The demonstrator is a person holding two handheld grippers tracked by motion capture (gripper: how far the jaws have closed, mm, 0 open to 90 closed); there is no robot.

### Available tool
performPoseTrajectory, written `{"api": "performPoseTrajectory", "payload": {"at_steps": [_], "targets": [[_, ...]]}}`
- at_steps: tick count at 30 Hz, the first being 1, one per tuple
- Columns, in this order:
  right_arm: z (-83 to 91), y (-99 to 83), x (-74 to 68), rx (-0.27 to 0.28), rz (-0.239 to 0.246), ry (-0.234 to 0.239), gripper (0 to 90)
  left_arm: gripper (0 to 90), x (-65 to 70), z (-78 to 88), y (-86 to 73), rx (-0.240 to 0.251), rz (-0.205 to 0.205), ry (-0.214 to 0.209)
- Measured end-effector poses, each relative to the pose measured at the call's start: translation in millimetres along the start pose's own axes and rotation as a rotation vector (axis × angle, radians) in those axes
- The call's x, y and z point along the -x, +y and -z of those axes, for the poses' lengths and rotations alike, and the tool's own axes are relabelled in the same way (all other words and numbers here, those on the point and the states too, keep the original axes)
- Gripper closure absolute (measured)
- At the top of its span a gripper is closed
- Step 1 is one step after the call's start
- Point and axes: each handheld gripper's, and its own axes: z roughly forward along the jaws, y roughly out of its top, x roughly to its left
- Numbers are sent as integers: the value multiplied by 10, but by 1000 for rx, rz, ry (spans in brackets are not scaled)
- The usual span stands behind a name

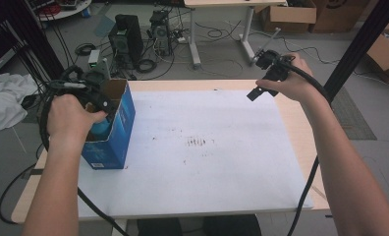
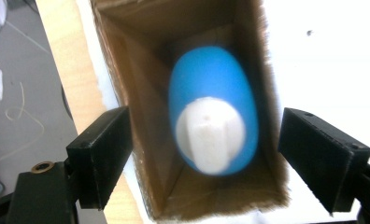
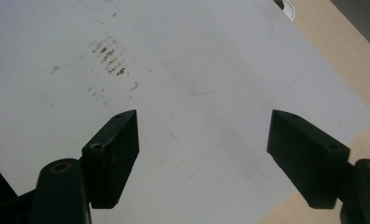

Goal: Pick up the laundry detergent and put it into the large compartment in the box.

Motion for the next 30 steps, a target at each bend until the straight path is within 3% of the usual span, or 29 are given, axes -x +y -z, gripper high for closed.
{"api": "performPoseTrajectory", "payload": {"at_steps": [5, 12, 22, 30], "targets": [[15, -6, 1, 0, -2, 1, 252, 182, 171, 164, 29, 30, -55, -8], [27, -14, -4, 3, -3, 0, 251, 176, 562, 268, 103, 69, -163, -33], [40, -17, -10, -3, -7, -2, 251, 159, 1182, 243, 181, 106, -325, -83], [28, -18, -4, -11, -12, -4, 251, 167, 1707, 104, 206, 94, -457, -118]]}}
